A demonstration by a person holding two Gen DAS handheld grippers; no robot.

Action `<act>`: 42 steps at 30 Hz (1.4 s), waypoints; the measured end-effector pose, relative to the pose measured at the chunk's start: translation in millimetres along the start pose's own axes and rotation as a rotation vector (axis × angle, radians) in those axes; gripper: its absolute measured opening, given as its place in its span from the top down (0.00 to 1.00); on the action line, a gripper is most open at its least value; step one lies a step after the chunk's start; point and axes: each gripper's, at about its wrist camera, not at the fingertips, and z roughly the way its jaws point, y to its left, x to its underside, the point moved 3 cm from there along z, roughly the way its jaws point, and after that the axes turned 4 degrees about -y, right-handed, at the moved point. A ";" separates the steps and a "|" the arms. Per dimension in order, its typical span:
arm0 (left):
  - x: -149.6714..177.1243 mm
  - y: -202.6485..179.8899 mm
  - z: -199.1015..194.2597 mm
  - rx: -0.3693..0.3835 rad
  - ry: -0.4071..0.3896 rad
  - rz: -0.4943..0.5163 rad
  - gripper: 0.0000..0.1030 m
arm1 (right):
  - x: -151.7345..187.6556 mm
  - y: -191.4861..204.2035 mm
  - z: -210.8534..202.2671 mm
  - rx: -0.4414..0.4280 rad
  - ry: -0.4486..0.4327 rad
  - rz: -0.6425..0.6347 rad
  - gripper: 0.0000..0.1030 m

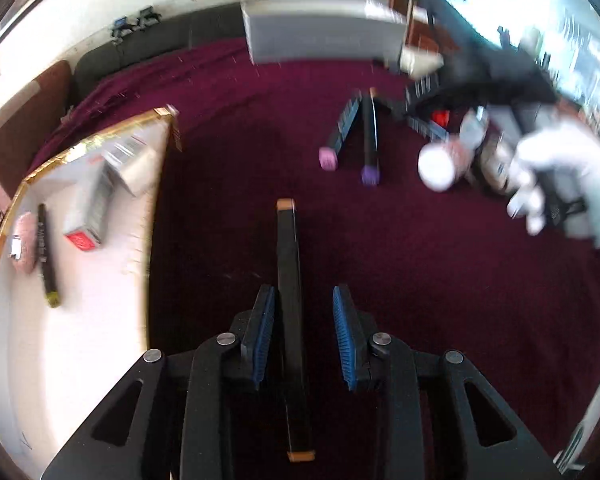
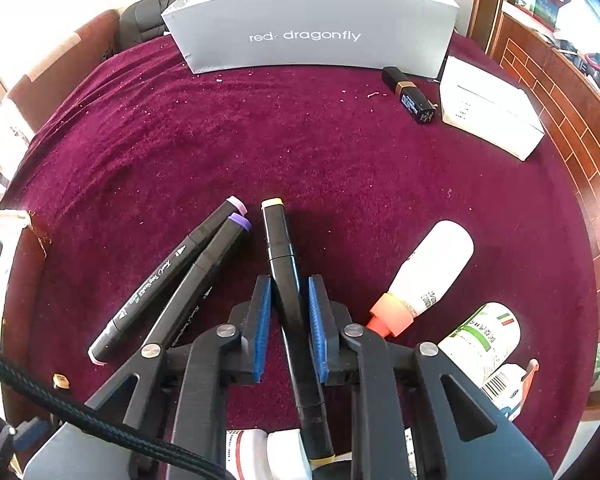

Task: Organize objects
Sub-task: 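Carry the held markers over the tray with both grippers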

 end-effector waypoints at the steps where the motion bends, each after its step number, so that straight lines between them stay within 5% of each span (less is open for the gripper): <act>1: 0.3 -4.7 0.3 -0.021 -0.024 0.031 0.76 | -0.2 -0.1 0.2 -0.002 -0.002 -0.001 0.84; 4: 1.2 -5.4 0.8 0.030 -0.025 0.032 0.89 | 0.7 -0.2 -0.2 -0.002 -0.015 -0.004 0.85; 9: -0.9 14.7 -4.2 0.123 -0.024 -0.064 0.89 | 1.7 -7.1 -10.4 -0.023 -0.050 0.037 0.86; 18: -18.4 55.8 -63.6 0.194 -0.234 -0.175 0.89 | -3.7 -6.2 -80.2 -0.085 -0.213 0.076 0.86; 25: -17.8 103.8 -108.2 0.113 -0.354 -0.235 0.89 | -11.4 30.9 -144.0 -0.119 -0.355 0.031 0.86; 31: -1.5 151.5 -120.1 0.028 -0.369 -0.295 0.89 | -3.2 82.2 -181.8 -0.186 -0.405 -0.054 0.86; 37: 14.6 187.4 -108.4 -0.056 -0.321 -0.301 0.89 | 18.8 150.3 -188.1 -0.345 -0.346 -0.130 0.86; 42: 20.2 206.7 -84.9 -0.058 -0.252 -0.340 0.89 | 34.2 189.3 -158.8 -0.354 -0.284 -0.181 0.86</act>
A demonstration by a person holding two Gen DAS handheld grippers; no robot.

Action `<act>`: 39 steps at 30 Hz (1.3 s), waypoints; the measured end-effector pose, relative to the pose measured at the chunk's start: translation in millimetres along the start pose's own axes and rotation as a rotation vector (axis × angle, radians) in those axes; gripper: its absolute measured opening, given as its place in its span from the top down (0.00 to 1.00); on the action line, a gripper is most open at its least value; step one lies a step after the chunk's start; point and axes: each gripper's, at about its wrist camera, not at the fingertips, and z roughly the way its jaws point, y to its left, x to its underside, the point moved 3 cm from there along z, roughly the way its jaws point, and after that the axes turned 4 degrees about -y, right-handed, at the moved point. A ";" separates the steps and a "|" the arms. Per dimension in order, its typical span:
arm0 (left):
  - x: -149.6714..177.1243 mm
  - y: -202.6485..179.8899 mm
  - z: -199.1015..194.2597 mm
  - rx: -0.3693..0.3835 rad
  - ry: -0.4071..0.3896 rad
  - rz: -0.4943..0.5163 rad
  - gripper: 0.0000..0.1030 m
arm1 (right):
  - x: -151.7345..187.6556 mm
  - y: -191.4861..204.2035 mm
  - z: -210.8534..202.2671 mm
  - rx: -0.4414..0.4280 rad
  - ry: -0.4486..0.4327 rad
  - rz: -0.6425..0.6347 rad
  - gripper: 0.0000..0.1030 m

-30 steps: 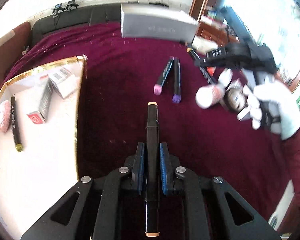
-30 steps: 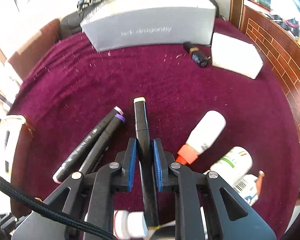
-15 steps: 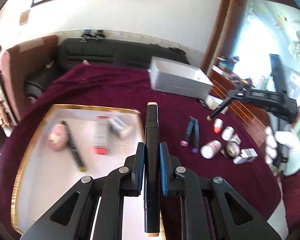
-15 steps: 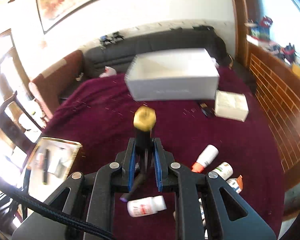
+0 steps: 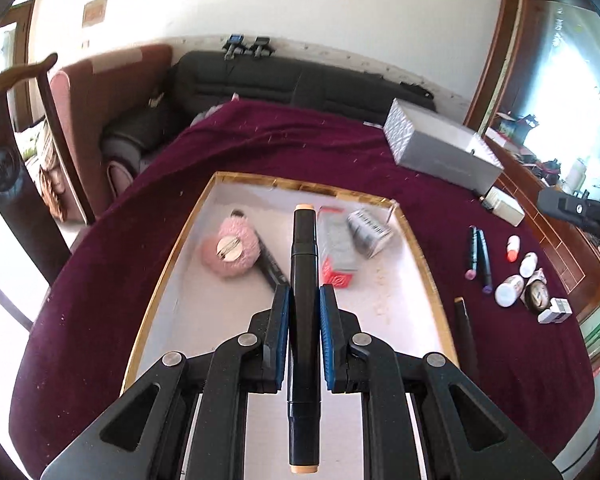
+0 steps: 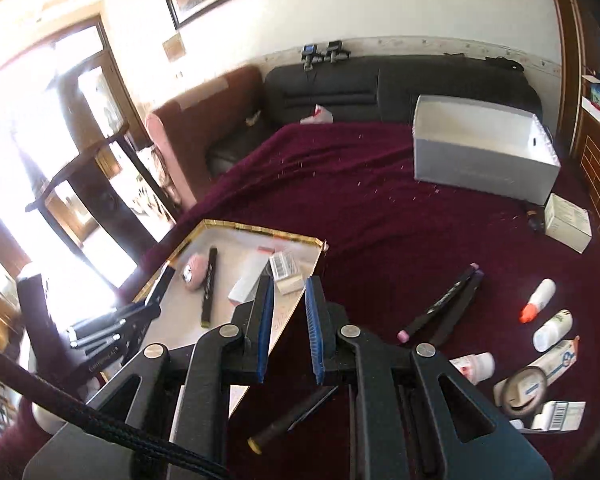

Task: Organize objects
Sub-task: 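Carry the held markers over the tray with both grippers, then lower the marker into the tray with right gripper while left gripper releases its marker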

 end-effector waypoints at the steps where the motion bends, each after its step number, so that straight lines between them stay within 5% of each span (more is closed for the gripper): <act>1: 0.7 0.8 4.9 -0.009 0.013 0.009 0.89 | 3.2 -2.1 7.8 -0.010 0.017 0.017 0.86; 14: -8.3 -6.8 69.8 -0.022 0.224 0.033 0.89 | 108.4 -21.6 79.5 0.032 0.340 0.177 0.80; 18: -8.7 -8.3 82.8 -0.024 0.282 0.003 0.89 | 109.3 -9.9 82.6 0.098 0.295 0.131 0.73; 24: -5.8 1.7 74.6 0.042 0.252 -0.114 0.88 | 119.7 10.6 79.8 0.237 0.255 -0.027 0.70; 29: 6.9 5.3 81.4 0.033 0.311 -0.116 0.83 | 133.2 5.9 79.0 0.221 0.256 -0.017 0.87; 35: 15.2 -15.0 73.2 -0.022 0.342 0.041 0.83 | 129.1 -16.2 71.8 0.100 0.233 0.144 0.87; 39: 7.4 -24.6 63.1 0.036 0.319 0.063 0.87 | 122.3 -30.8 55.4 0.034 0.191 0.228 0.87</act>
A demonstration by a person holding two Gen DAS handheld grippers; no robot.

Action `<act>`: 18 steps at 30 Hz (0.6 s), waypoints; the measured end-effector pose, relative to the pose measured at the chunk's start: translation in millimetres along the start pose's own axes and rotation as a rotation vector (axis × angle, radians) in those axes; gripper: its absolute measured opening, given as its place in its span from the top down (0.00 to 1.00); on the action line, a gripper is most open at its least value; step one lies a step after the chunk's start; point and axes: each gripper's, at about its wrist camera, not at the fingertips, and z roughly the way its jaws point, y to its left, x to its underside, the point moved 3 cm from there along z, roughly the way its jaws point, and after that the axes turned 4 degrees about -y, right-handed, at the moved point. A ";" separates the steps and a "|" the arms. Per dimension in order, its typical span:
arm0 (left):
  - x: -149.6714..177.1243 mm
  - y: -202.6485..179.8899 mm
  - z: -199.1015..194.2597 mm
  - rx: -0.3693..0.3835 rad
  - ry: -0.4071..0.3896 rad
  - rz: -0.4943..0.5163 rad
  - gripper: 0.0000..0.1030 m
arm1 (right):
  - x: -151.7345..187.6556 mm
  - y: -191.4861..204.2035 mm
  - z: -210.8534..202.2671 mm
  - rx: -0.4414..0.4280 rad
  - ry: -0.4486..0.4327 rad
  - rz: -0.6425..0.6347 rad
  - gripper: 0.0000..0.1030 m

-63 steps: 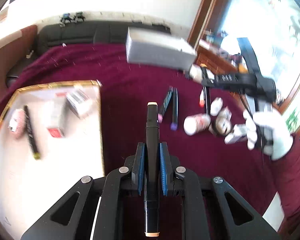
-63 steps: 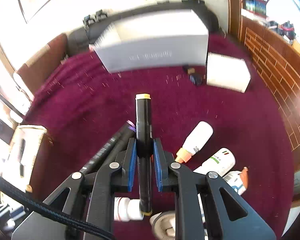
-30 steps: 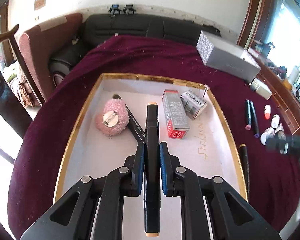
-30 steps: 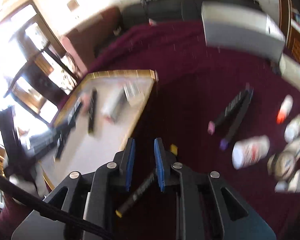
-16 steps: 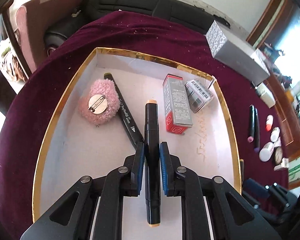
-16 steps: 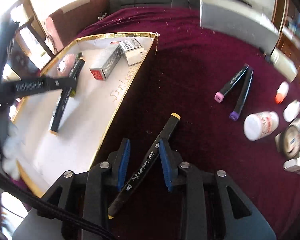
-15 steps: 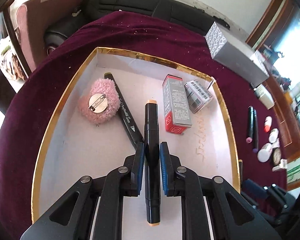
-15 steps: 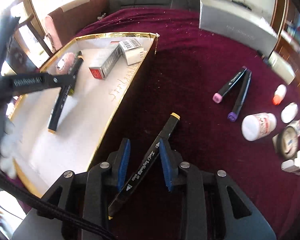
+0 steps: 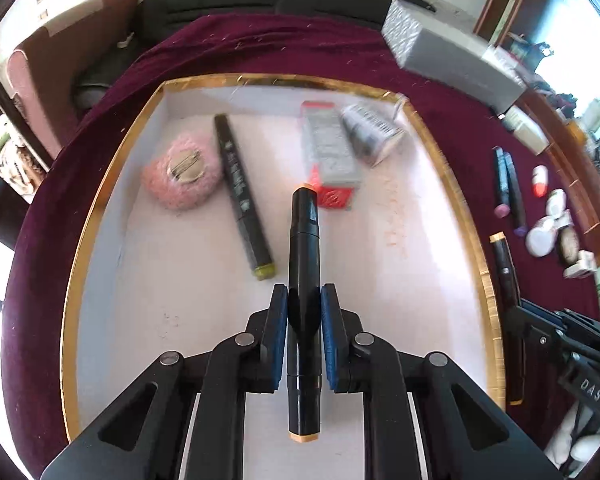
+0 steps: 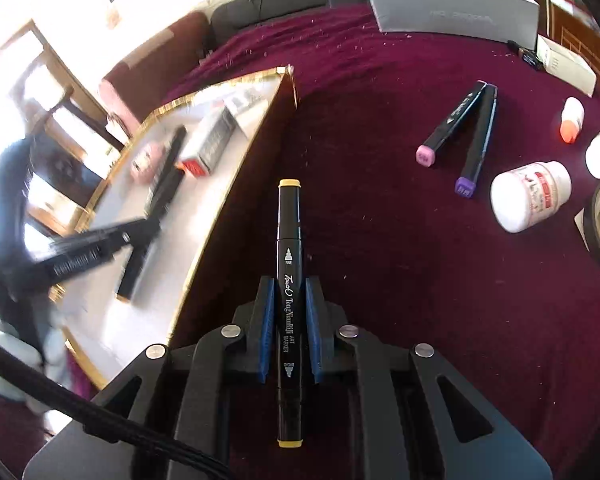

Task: Organize objects
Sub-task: 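Lower the marker into the tray with right gripper while left gripper releases its marker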

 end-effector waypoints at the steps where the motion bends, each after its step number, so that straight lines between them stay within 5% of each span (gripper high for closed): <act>1: -2.5 -0.7 -3.2 0.013 -0.010 -0.001 0.87 | -0.9 -1.1 -6.7 -0.011 -0.012 0.008 0.87; 5: -15.3 -2.9 -2.4 -0.019 -0.021 0.009 0.87 | -14.1 1.9 -31.8 -0.069 -0.064 0.016 0.87; 10: -40.9 14.8 23.8 -0.017 0.032 -0.098 0.87 | -36.4 27.2 -43.0 -0.164 -0.072 0.001 0.87; 18: -46.6 53.9 43.3 0.009 0.028 -0.268 0.87 | -61.5 77.6 -1.2 -0.240 0.008 -0.040 0.87</act>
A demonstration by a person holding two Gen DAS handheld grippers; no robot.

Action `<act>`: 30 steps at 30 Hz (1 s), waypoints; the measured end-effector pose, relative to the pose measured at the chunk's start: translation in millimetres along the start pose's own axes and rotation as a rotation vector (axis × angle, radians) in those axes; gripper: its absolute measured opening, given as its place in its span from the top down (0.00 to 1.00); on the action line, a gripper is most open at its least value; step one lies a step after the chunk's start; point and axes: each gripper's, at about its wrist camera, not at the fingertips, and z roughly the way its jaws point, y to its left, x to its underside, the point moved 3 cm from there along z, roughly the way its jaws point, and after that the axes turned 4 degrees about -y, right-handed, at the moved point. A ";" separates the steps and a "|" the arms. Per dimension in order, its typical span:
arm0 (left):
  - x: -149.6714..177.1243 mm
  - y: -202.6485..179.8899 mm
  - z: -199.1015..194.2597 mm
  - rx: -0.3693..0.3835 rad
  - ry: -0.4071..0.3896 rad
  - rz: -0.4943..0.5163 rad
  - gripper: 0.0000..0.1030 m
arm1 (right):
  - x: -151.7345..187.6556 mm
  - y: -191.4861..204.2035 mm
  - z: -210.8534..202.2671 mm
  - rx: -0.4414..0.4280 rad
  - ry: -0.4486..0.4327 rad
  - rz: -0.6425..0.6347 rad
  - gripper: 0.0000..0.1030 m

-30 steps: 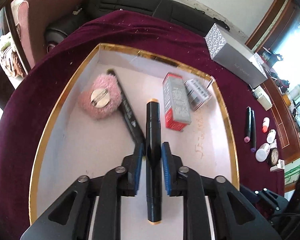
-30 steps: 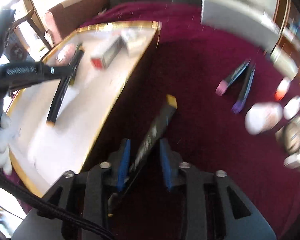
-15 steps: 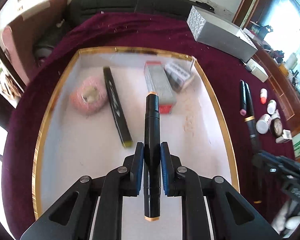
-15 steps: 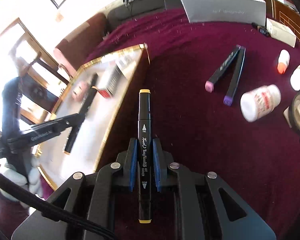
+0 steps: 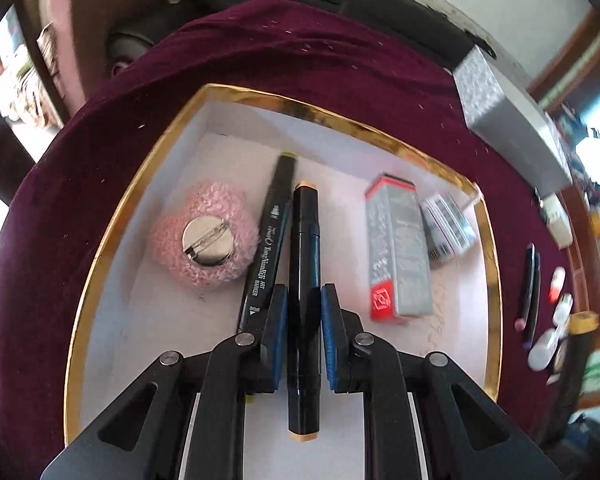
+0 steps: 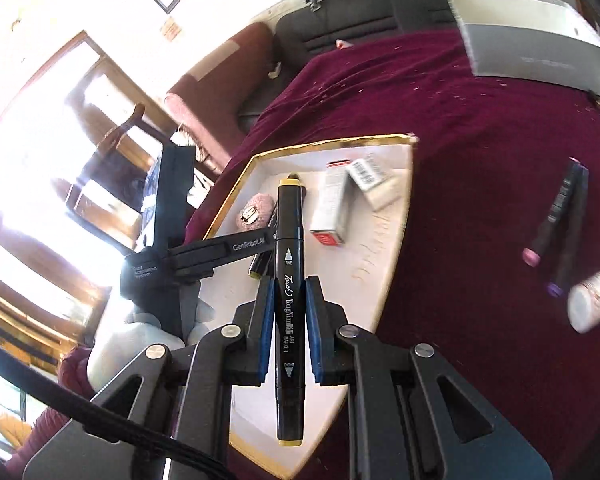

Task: Organize objects
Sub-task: 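Lower the marker into the tray with right gripper while left gripper releases its marker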

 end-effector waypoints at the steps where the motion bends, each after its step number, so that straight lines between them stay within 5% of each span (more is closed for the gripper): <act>1: 0.7 5.4 -1.1 0.024 -0.009 -0.029 0.87 | -0.6 2.5 6.5 -0.004 0.010 0.001 0.87; 3: 3.4 12.4 -3.7 0.072 -0.021 -0.076 0.86 | 1.8 3.2 10.7 -0.006 0.017 0.001 0.87; 7: 14.2 28.2 -15.7 0.252 -0.022 -0.164 0.67 | 2.4 -3.5 19.6 0.001 0.032 0.013 0.87; 13: 30.7 55.3 -69.2 0.354 -0.166 -0.243 0.60 | 0.9 -11.0 35.5 0.012 0.055 0.036 0.87; 22: 62.1 87.7 -141.4 0.251 -0.413 -0.188 0.51 | 4.7 -1.5 61.6 0.019 0.103 0.022 0.87; 30: 85.8 112.5 -144.1 0.201 -0.406 -0.154 0.51 | 3.0 -3.6 84.2 0.056 0.134 0.034 0.87</act>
